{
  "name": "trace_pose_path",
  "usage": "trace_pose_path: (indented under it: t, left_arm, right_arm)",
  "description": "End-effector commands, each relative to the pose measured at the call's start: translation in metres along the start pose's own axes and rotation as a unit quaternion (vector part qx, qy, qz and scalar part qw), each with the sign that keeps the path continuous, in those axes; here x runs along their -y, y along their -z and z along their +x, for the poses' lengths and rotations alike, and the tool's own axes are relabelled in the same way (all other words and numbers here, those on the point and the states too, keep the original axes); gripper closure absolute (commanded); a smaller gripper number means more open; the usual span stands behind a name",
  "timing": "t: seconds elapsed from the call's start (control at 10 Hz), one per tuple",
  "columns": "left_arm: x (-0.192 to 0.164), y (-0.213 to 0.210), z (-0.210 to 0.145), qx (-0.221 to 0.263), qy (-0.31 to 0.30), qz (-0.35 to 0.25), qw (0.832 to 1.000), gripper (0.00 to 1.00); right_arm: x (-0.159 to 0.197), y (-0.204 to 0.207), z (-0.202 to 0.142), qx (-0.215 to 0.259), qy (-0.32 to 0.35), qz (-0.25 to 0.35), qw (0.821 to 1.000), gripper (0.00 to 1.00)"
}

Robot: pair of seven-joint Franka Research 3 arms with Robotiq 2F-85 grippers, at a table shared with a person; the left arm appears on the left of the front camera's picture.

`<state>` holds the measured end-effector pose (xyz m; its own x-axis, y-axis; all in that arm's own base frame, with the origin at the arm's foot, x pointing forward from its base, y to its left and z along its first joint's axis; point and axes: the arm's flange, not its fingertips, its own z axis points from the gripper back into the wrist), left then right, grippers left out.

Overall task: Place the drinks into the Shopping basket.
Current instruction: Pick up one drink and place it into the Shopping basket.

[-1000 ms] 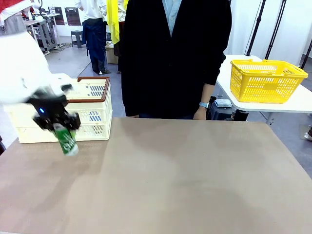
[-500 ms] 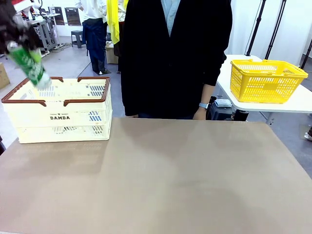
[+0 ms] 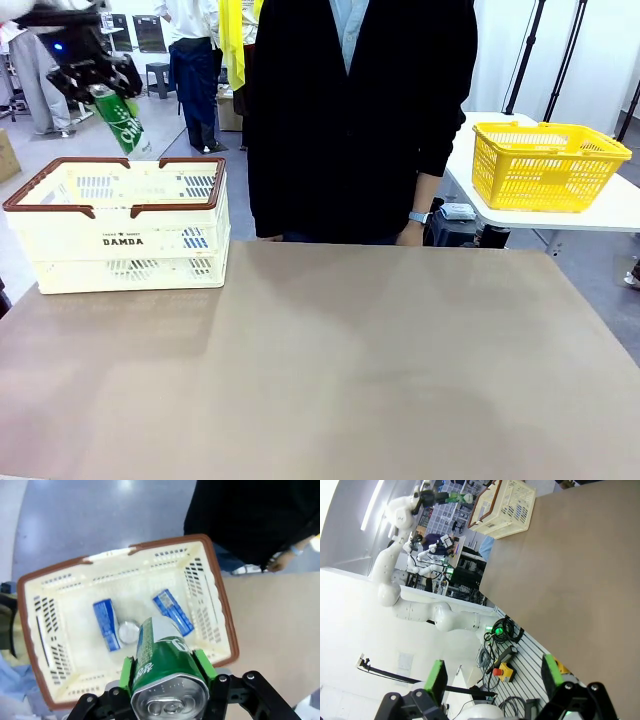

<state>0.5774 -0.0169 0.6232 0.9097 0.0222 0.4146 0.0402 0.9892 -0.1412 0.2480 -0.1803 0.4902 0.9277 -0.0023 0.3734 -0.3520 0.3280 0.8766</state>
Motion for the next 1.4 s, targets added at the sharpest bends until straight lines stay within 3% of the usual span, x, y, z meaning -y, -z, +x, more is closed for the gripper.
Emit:
trace_pose_path:
  t: [0.0,0.2,0.4,0.5,0.6,0.7,1.1,1.2,1.3]
  left_arm:
    - [0.000,0.016,0.033,-0.036,-0.007,0.009,0.999,1.00]
    - [0.002,0.059,0.033,-0.074,0.005,0.021,0.997,1.00]
    - [0.009,0.077,0.028,-0.075,0.011,0.029,0.997,1.00]
    - [0.012,0.084,0.023,-0.079,0.014,0.033,0.996,1.00]
    - [0.014,0.082,0.021,-0.092,-0.028,0.048,0.994,1.00]
    - [0.008,0.092,0.024,-0.086,0.016,0.016,0.996,1.00]
    - [0.011,0.096,0.022,-0.092,0.008,0.023,0.995,1.00]
    - [0.006,0.101,-0.006,-0.064,0.013,0.043,0.997,1.00]
    - [0.002,0.111,-0.024,-0.072,0.028,0.046,0.996,1.00]
  right_arm:
    - [0.000,-0.004,-0.002,-0.008,-0.009,-0.003,1.000,0.00]
    - [0.000,-0.004,-0.002,-0.008,-0.009,-0.003,1.000,0.00]
    - [0.000,-0.004,-0.002,-0.008,-0.009,-0.003,1.000,0.00]
    - [0.000,-0.004,-0.002,-0.008,-0.009,-0.003,1.000,0.00]
    - [0.000,-0.004,-0.002,-0.008,-0.009,-0.003,1.000,0.00]
    - [0.000,-0.004,-0.002,-0.008,-0.009,-0.003,1.000,0.00]
    - [0.000,-0.004,-0.002,-0.008,-0.009,-0.003,1.000,0.00]
    - [0.000,-0.004,-0.002,-0.008,-0.009,-0.003,1.000,0.00]
    - [0.000,-0.004,-0.002,-0.008,-0.009,-0.003,1.000,0.00]
